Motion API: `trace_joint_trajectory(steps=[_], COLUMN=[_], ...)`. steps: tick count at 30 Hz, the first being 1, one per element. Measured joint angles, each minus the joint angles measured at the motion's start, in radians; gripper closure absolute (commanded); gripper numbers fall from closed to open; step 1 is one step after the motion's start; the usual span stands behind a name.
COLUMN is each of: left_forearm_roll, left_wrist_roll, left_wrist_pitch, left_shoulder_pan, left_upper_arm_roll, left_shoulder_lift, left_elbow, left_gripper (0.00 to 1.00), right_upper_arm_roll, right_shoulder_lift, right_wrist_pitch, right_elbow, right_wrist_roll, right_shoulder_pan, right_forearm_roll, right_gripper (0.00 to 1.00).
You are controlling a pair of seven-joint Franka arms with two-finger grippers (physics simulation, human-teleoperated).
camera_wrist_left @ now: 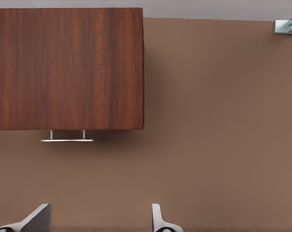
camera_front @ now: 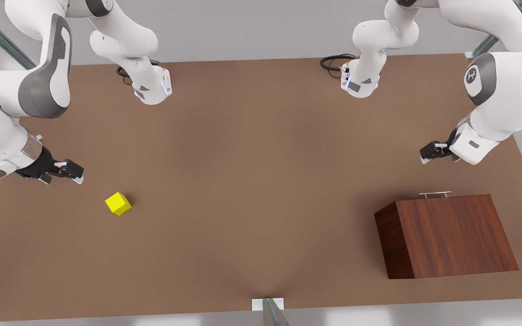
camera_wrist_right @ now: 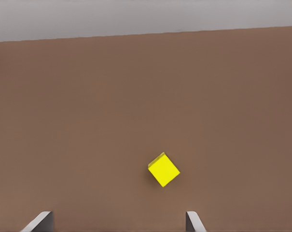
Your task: Open the drawer with left arm, place the square in the middle with right arm, and place the square in the drawer with left arm
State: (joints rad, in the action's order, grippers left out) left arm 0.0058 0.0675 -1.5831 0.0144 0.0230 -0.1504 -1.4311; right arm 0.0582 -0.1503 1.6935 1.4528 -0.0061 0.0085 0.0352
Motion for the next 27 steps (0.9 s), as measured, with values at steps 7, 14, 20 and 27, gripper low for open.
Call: trace_joint_trajectory(steps=[7, 14, 20, 27], left_forearm_roll=[0.005, 0.005, 0.001, 0.014], left_wrist_roll=[0.785, 1.21, 1.335, 1.293], left_wrist_pitch=[-0.278, -0.926, -0.972, -1.104], left_shoulder_pan=[-0.005, -0.049, -0.212, -0.275], left_upper_arm_roll=[-0.06, -0.172, -0.174, -0.173], left_shoulder_lift=[0.061, 0.143, 0.144, 0.111], left_elbow=[-0.384, -0.753, -0.851, -0.913], left_gripper=[0.0, 0.0, 0.0, 0.0], right_upper_arm_roll=[-0.001, -0.008, -0.009, -0.008], right_shoulder_lift=[-0.006, -0.11, -0.236, -0.253], right_wrist_pitch=[0.005, 0.025, 0.034, 0.145], right_elbow=[-0.006, -0.009, -0.043, 0.114], right_wrist_roll=[0.0, 0.007, 0.001, -0.332], right_shoulder_pan=[-0.001, 0.022, 0.062, 0.064], right_forearm_roll=[0.003, 0.002, 0.034, 0.049], right_gripper=[0.0, 0.0, 0.0, 0.0])
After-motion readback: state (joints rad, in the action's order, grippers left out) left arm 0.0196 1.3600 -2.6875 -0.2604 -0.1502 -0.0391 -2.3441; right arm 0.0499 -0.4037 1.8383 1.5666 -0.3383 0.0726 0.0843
